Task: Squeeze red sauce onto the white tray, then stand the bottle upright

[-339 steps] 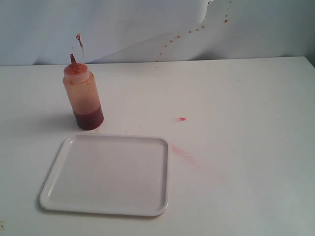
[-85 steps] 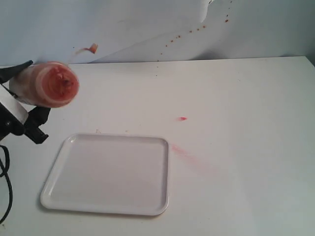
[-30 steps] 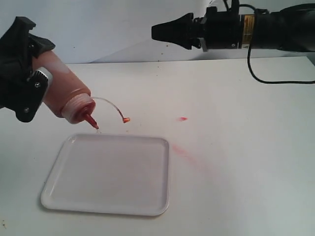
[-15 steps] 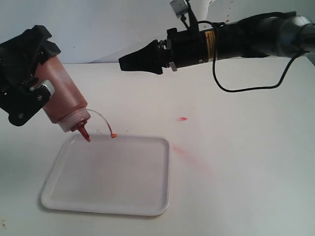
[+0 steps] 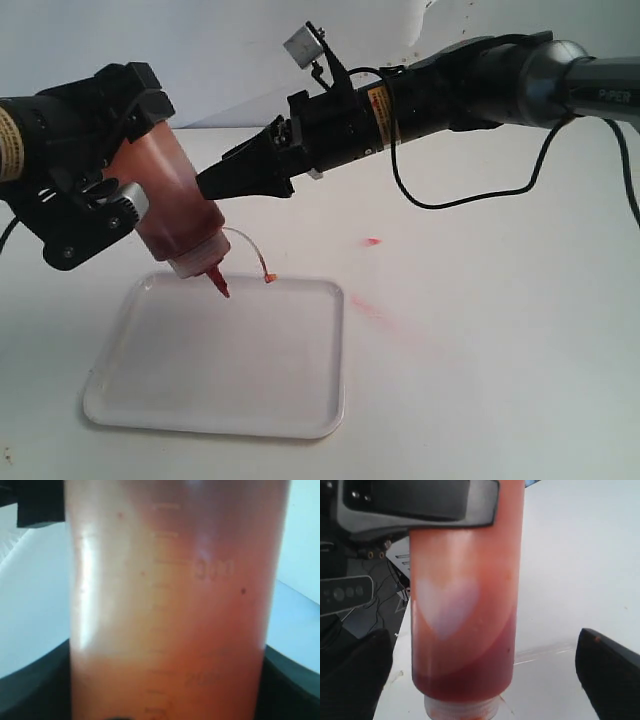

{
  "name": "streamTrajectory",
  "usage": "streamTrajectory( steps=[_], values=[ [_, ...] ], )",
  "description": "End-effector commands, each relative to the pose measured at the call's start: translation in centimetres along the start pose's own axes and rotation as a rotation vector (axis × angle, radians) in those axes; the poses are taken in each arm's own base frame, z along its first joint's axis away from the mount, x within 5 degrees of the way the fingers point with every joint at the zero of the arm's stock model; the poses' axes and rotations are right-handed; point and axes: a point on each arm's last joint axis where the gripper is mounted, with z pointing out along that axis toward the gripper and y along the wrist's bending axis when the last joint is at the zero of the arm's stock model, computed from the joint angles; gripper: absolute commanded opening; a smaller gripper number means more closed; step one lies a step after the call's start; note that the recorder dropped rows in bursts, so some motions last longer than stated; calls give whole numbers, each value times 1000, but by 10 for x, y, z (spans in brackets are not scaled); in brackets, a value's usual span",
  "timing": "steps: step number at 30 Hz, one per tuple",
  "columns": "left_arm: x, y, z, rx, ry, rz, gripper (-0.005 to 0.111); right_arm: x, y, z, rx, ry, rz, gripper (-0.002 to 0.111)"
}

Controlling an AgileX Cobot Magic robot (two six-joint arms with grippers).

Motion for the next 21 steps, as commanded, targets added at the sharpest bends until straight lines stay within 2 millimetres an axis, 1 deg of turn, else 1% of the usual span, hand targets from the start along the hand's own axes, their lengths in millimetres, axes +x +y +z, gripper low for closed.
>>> streamTrajectory(
  steps=[1,5,8,12,16,18,21],
  values=[
    [11,11,-17,-49,51,-13,0,-3,5,3,-14,7,-44,90],
    [18,15,-32,-81,92,1,0,-3,5,3,-15,6,-69,90],
    [19,16,-35,-81,99,4,0,-3,5,4,-16,7,-79,90],
    [11,18,-28,-71,67,17,0,-5,6,3,-16,0,-99,90],
    [-2,26,-21,-86,18,40,0,-7,8,2,-16,-11,-121,90],
    [-6,24,-15,-76,1,44,0,-9,10,6,-26,-19,-119,90],
    [-8,24,-11,-82,-12,45,0,-9,20,22,-62,-4,-130,90]
  ],
)
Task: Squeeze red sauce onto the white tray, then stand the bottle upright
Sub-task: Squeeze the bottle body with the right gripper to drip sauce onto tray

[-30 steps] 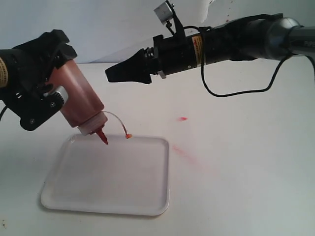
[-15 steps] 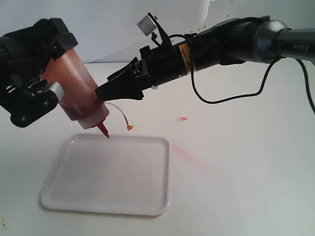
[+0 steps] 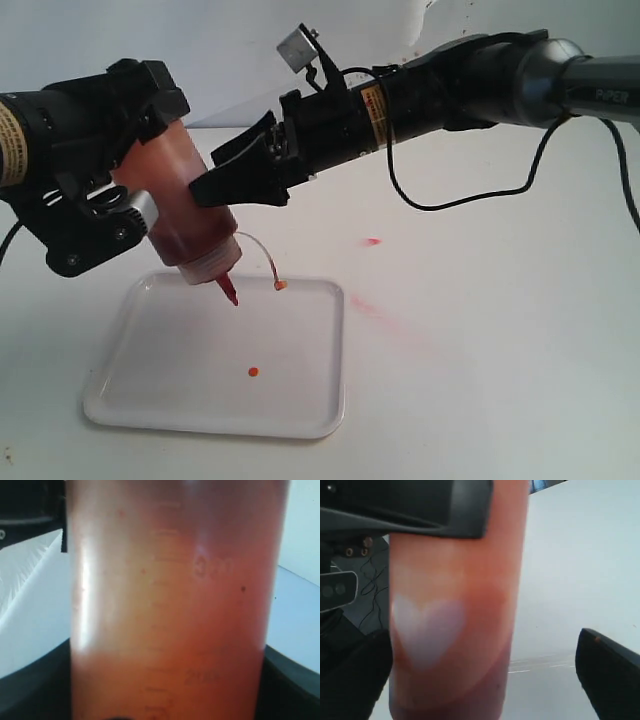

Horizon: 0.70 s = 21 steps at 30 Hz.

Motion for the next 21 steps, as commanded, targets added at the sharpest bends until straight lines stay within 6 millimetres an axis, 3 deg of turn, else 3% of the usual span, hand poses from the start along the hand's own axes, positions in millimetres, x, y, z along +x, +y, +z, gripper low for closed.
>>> streamTrajectory(
  steps=[1,4,9,11,12,14,21],
  values=[
    [1,8,1,-59,-6,-19,0,-9,16,21,-48,-7,-39,90],
    [1,8,1,-59,-6,-22,0,-7,23,33,-59,31,-59,86],
    [1,8,1,-59,-6,-22,0,-7,21,33,-45,30,-59,71],
    [1,8,1,-59,-6,-24,0,-7,21,33,-45,30,-59,47],
    [1,8,1,-59,-6,-32,0,-7,21,33,-45,30,-71,20],
    [1,8,1,-59,-6,-38,0,-7,20,33,-34,29,-86,0],
    [1,8,1,-59,-6,-38,0,-8,19,32,-30,23,-82,0]
  ],
)
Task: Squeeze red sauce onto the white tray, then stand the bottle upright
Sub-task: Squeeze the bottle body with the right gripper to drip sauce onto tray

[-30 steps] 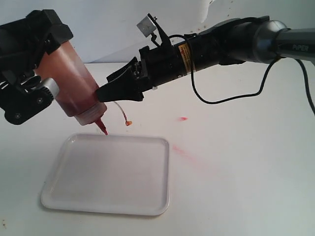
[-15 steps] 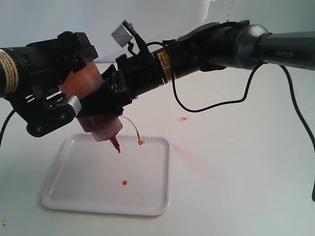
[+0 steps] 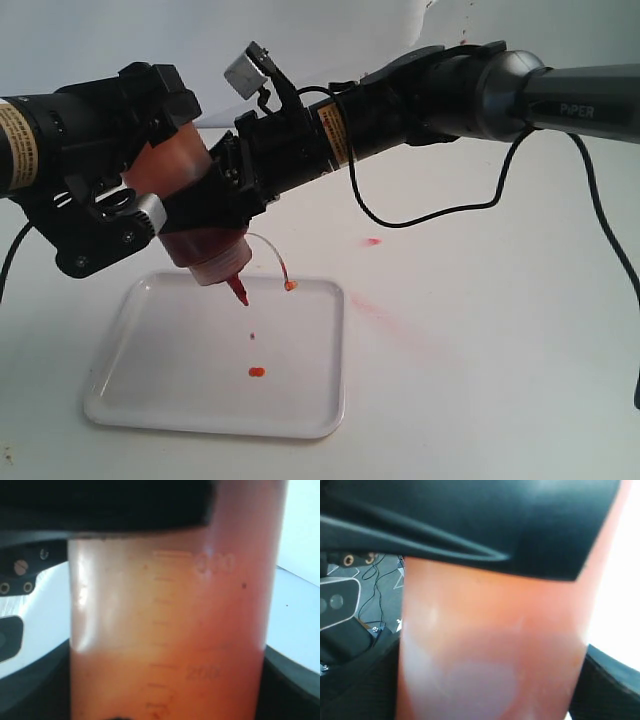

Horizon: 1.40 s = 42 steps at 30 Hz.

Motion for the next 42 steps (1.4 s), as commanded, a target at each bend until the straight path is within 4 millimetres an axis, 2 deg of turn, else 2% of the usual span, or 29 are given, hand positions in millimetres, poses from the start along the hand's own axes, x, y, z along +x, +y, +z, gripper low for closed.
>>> streamTrajectory(
  steps=[1,7,9,11,13,15,17,18,20,31,35,37,38,41,42],
  values=[
    [3,5,-2,-29,8,-42,0,-6,4,-2,-14,-14,-34,0],
    [3,4,-2,-15,9,-42,0,-7,6,-2,-37,-24,-30,0],
    [3,4,-2,-8,10,-42,0,-7,6,-2,-42,-26,-29,5],
    [3,4,-2,-8,10,-42,0,-7,7,-2,-52,-26,-31,19],
    [3,4,-2,-8,10,-42,0,-7,7,-2,-52,-26,-32,40],
    [3,4,-2,-8,10,-42,0,-7,7,-2,-52,-26,-40,68],
    [3,4,-2,-8,10,-42,0,-7,6,-2,-42,-29,-40,88],
    [3,4,-2,-8,10,-42,0,-8,6,-2,-42,-36,-35,93],
    [3,4,-2,-8,10,-42,0,-8,6,-3,-42,-39,-23,95],
    [3,4,-2,-8,10,-45,0,-8,7,-3,-50,-39,-24,95],
    [3,4,-2,-8,10,-45,0,-8,4,-3,-14,-39,1,86],
    [3,4,-2,-8,10,-45,0,-8,3,-2,-8,-32,3,71],
    [3,4,-2,-8,10,-45,0,-7,3,-2,-8,-24,0,58],
    [3,4,-2,-8,10,-45,0,-6,3,-2,-6,-9,-7,10],
    [3,4,-2,-8,10,-45,0,-6,2,-2,-1,-9,-2,1]
  ],
)
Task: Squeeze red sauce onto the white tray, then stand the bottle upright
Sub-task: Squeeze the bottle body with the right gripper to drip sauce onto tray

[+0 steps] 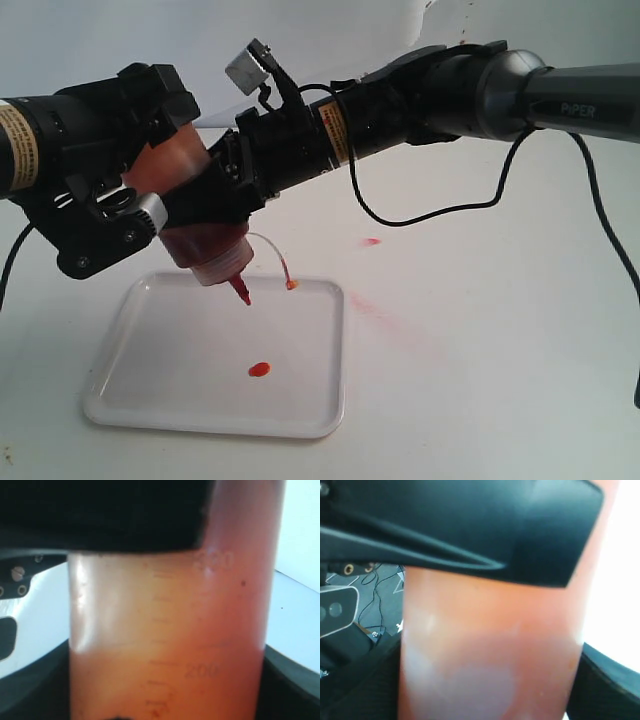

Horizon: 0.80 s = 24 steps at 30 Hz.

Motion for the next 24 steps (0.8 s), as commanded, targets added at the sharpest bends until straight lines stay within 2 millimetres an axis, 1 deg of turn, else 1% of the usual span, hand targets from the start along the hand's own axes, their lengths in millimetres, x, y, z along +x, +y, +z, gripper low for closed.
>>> streamTrajectory(
  steps=[1,24],
  values=[
    [3,5,-2,-18,10,-28,0,-5,2,-2,1,1,-16,1],
    [3,5,-2,-20,10,-28,0,-5,4,-2,-14,2,-19,0]
  ],
)
